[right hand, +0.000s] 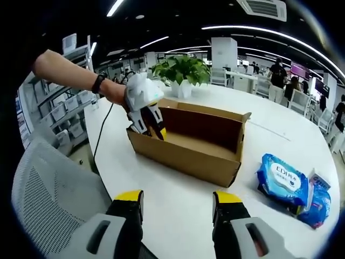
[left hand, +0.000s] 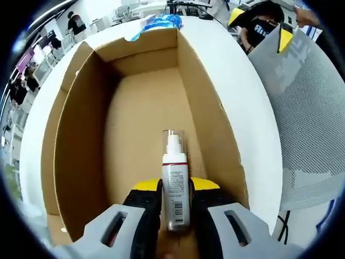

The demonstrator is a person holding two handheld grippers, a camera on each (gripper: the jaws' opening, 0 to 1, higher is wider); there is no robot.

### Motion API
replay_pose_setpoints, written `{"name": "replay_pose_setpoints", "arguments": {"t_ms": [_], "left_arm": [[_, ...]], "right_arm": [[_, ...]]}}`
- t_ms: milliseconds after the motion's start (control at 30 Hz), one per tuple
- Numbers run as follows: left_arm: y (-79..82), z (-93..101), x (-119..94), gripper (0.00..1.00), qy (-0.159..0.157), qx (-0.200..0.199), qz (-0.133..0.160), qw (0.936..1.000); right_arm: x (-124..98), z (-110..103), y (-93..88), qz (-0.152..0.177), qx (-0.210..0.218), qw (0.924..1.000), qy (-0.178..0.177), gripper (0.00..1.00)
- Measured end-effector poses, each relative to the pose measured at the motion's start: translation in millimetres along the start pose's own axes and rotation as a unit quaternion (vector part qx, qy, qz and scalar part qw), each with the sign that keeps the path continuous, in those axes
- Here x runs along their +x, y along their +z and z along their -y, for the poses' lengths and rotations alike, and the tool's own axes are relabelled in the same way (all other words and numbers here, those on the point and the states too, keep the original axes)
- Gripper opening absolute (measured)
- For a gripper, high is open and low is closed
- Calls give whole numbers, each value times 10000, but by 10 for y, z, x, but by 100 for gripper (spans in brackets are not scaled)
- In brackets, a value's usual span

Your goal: Operate the shoe box by opening the lid, removing the specified soft item, and placing it in the target area until the item is outside and the box remains undamaged.

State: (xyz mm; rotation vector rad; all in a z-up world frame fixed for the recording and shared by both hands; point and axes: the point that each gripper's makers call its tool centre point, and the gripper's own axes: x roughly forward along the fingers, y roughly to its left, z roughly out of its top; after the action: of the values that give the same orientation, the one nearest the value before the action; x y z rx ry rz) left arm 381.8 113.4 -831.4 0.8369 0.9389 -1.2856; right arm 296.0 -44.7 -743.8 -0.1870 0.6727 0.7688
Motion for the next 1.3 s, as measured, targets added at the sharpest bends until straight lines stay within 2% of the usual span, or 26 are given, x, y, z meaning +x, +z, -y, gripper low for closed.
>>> {"name": "replay_pose_setpoints", "arguments": {"t_ms": [267,567,767,1067,1300], "left_arm": [[27,-58,-184,18,104,-287,335,9990],[-10,-49,-315,18,184,-188,356,9990],[39,-81,-400,18,283,-208,476,9982],[332,-133,-661,18,471,-285,1033,9931],[593,-42,-810,18,472,-103,1313,9902]], "right_arm": [[-6,-15,40,72,-5,9999,93,48],[8,-51,64,106,-37,9998,185,48],[13,-54,96,143,-46,9996,218,48],[52,-13,230,296,-140,9989,331,47],[64,37,386,471,-177,9977,451,46]]}}
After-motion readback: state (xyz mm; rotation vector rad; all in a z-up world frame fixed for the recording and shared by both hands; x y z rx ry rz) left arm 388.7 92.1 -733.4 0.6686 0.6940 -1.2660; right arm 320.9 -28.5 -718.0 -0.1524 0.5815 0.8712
